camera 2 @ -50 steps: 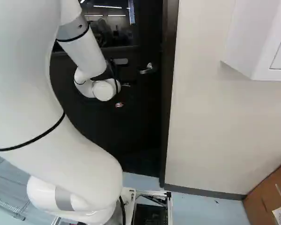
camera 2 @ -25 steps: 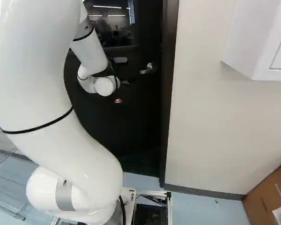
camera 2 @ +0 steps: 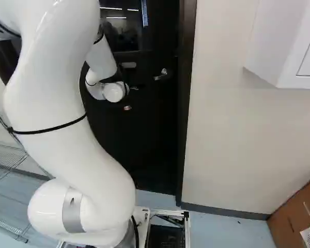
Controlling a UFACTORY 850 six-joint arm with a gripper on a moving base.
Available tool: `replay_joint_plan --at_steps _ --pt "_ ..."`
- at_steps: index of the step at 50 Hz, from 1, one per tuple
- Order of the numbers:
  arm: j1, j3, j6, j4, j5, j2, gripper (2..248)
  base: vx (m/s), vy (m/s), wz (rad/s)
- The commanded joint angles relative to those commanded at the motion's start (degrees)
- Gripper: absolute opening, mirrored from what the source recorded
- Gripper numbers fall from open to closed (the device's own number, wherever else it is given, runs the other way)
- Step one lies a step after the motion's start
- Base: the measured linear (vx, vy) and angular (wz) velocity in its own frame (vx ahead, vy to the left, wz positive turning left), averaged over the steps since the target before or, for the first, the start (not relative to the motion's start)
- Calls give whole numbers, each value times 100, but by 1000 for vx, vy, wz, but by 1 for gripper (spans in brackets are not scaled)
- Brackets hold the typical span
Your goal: Open the door and move inside
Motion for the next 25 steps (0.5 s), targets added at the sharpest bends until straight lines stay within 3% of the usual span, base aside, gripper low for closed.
replay_joint_plan --at_steps 25 --pt "317 -622 0 502 0 -539 247 0 0 0"
